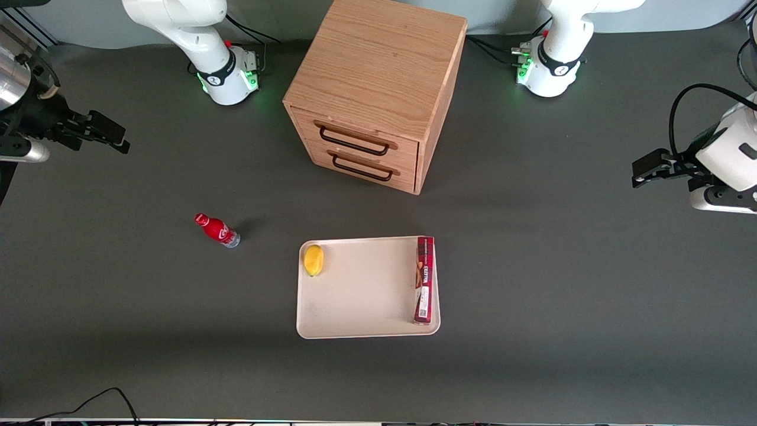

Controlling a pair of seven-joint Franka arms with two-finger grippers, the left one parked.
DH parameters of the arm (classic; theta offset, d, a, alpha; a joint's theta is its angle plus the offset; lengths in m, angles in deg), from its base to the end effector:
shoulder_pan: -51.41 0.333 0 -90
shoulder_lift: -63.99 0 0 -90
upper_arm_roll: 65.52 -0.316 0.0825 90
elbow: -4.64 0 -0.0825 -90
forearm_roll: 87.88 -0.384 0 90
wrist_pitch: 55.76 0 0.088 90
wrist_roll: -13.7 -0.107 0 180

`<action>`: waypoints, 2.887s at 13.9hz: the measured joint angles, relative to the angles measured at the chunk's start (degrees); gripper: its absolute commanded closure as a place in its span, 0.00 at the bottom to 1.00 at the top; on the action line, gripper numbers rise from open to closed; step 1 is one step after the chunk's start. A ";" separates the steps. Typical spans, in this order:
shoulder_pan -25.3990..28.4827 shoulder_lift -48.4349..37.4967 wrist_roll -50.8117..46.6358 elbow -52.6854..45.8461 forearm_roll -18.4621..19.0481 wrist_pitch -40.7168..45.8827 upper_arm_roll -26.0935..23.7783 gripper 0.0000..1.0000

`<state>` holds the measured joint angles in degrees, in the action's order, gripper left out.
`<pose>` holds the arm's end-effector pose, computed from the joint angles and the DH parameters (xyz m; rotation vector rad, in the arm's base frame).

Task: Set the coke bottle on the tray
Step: 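Move the open right gripper toward the red Coca-Cola bottle, then lower the open right gripper around the red Coca-Cola bottle and close it, then lift the bottle with the right gripper and pull it back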

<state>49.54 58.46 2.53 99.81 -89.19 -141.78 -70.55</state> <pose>0.5153 0.0333 0.6279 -3.1259 0.2186 0.1016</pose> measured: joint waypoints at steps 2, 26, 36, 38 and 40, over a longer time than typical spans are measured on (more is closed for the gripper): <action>0.00 2.31 -0.18 0.03 -0.01 -0.27 -0.03 0.00; 0.01 11.43 -0.11 29.62 1.56 -42.79 -3.41 0.13; -0.17 12.26 0.06 30.04 1.99 -43.41 -3.40 1.00; -0.22 12.17 0.48 30.00 2.10 -43.06 -3.39 1.00; -0.36 11.37 0.67 28.80 2.28 -39.70 -3.38 1.00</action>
<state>49.17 69.83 3.20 128.61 -86.91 -181.48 -73.93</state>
